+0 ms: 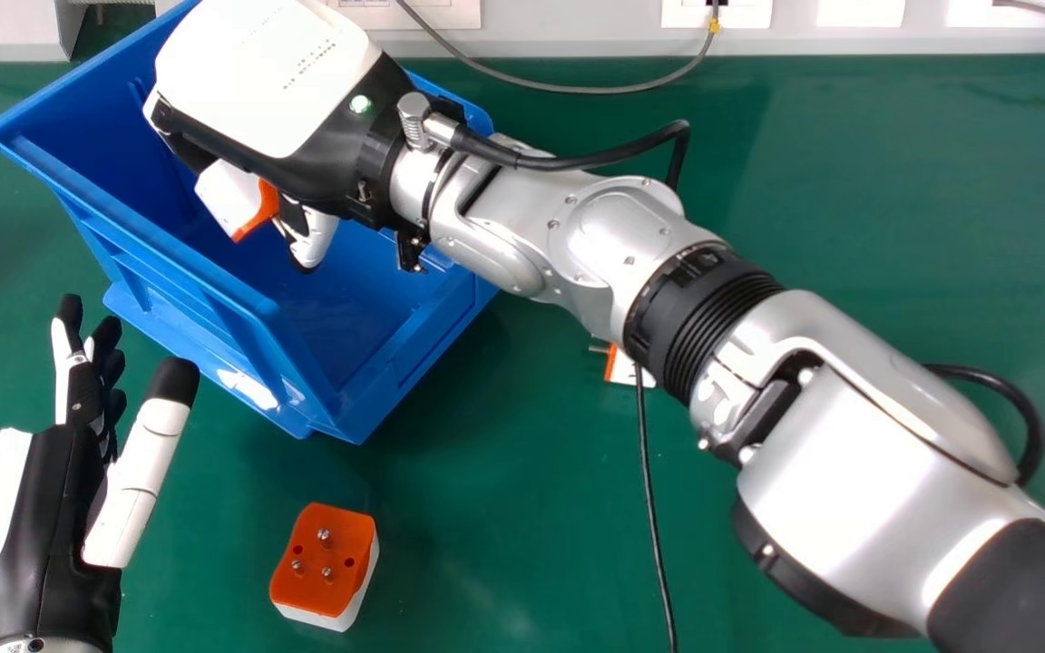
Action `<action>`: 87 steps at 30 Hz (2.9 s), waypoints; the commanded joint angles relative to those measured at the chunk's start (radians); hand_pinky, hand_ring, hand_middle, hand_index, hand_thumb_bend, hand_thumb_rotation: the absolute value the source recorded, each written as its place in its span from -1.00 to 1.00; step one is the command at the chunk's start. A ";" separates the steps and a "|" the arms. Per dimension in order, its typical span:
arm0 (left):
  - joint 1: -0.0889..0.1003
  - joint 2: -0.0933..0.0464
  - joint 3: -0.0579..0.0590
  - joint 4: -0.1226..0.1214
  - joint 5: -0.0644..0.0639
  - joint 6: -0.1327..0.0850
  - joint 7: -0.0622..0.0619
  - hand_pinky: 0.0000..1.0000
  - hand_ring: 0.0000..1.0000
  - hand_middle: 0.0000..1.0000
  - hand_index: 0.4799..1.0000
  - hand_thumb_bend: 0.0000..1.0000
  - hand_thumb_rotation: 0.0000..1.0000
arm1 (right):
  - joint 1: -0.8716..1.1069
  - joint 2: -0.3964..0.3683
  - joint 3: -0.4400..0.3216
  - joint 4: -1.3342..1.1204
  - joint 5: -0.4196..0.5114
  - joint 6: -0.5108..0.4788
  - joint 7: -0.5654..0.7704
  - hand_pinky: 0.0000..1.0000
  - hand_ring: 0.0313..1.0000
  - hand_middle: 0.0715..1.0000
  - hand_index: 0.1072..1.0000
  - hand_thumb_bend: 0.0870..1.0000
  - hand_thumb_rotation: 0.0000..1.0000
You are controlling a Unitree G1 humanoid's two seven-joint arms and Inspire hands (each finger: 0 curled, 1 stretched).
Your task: Pick all objects and put in blue box
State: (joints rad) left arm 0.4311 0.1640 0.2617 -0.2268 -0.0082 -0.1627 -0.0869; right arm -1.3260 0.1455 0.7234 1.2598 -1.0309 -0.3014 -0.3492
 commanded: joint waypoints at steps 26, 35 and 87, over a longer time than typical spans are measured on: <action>0.007 -0.017 -0.003 -0.049 -0.018 -0.008 0.003 1.00 1.00 1.00 1.00 0.68 0.74 | 0.006 0.007 0.051 0.048 0.014 0.054 -0.051 -0.18 -0.16 -0.09 -0.21 -0.09 -1.00; 0.010 -0.021 -0.007 -0.051 0.011 -0.011 0.015 1.00 1.00 1.00 1.00 0.69 0.73 | 0.047 0.005 0.038 0.047 0.047 0.040 -0.019 -0.17 -0.15 -0.10 -0.22 -0.09 -1.00; -0.029 -0.024 -0.026 -0.044 0.054 0.015 0.033 1.00 1.00 1.00 1.00 0.59 0.74 | 0.056 -0.018 0.099 0.034 0.055 0.100 -0.023 0.86 1.00 1.00 1.00 -0.40 -1.00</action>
State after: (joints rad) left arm 0.4080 0.1345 0.2396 -0.2601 0.0390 -0.1426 -0.0608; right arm -1.2426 0.1349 0.8340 1.3164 -0.9888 -0.2059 -0.3468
